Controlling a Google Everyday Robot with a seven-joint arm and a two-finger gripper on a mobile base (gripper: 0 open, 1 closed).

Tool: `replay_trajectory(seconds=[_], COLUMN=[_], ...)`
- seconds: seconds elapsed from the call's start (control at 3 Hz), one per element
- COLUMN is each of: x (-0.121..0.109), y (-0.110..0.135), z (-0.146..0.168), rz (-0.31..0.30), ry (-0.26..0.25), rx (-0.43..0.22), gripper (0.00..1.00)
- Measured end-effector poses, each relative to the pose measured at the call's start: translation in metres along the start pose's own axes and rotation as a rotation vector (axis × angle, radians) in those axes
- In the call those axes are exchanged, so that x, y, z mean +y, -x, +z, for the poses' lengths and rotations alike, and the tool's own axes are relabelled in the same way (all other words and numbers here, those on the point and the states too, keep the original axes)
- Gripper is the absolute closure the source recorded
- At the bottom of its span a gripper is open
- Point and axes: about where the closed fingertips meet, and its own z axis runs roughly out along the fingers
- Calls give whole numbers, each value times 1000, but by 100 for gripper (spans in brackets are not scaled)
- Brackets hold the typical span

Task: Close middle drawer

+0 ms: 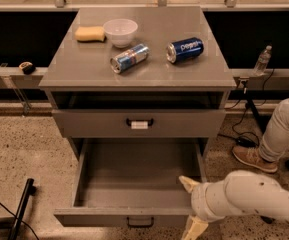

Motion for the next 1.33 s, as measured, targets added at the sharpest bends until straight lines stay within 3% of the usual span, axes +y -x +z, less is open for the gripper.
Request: replay_trajectory(seconds=[0.67,1.0,1.33], x=[30,38,43], y=[-28,-51,-63], z=[63,73,74], rz=[-46,17,40], ry=[47,35,20], rx=[-120,-298,-381], gripper=[46,86,100])
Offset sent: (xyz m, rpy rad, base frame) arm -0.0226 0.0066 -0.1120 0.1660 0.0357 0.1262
